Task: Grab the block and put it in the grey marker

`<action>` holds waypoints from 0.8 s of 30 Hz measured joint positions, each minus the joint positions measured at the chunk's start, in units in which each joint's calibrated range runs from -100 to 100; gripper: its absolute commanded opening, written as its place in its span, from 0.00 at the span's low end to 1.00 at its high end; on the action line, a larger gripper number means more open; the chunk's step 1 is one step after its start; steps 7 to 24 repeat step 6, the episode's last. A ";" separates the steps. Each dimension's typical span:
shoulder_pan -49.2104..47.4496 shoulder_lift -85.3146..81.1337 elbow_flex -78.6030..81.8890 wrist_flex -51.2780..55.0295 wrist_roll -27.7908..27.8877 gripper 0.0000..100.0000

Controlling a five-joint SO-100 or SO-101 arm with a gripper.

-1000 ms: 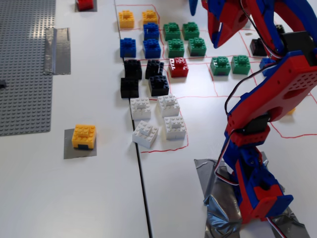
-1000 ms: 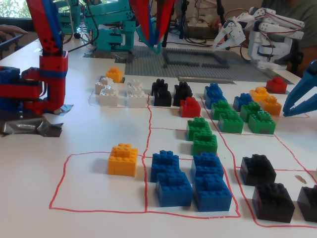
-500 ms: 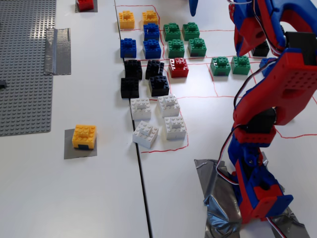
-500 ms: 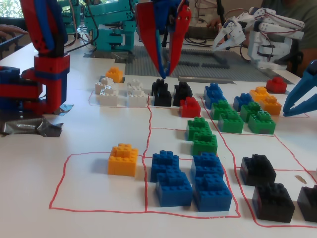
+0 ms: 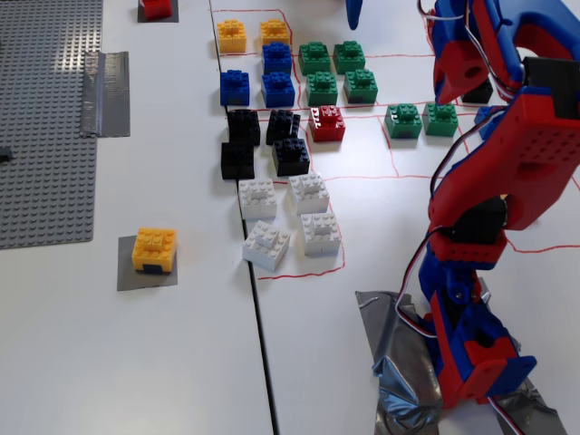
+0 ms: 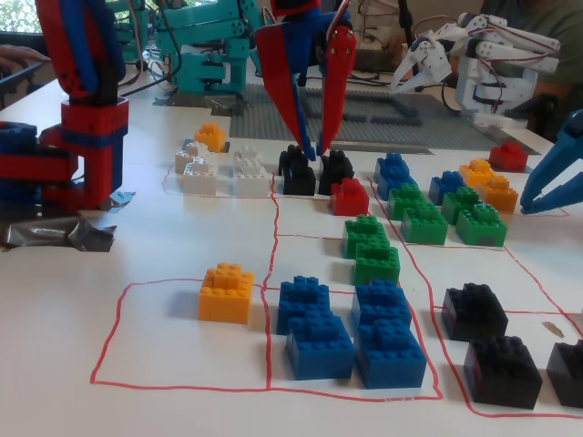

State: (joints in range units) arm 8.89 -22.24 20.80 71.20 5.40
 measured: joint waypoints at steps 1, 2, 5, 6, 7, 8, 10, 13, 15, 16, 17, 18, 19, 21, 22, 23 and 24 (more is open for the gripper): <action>-0.07 0.00 0.00 -0.40 0.00 0.00; -0.22 0.00 0.00 -0.57 0.00 0.00; -0.22 0.00 0.00 -0.57 -0.05 0.00; -0.22 0.00 0.00 -0.57 -0.05 0.00; -0.22 0.00 0.00 -0.57 -0.05 0.00; -0.22 0.00 0.00 -0.57 -0.05 0.00; -0.22 0.00 0.00 -0.57 -0.05 0.00; -0.22 0.00 0.00 -0.57 -0.05 0.00; -0.22 0.00 0.00 -0.57 -0.05 0.00; -0.22 0.00 0.00 -0.57 -0.05 0.00; -0.22 0.00 0.00 -0.57 -0.05 0.00; -0.22 0.00 0.00 -0.57 -0.05 0.00; -0.22 0.00 0.00 -0.57 -0.05 0.00; -0.22 0.00 0.00 -0.57 -0.05 0.00; -0.22 0.00 0.00 -0.57 -0.05 0.00; -0.22 0.00 0.00 -0.57 -0.05 0.00; -0.22 0.00 0.00 -0.57 -0.05 0.00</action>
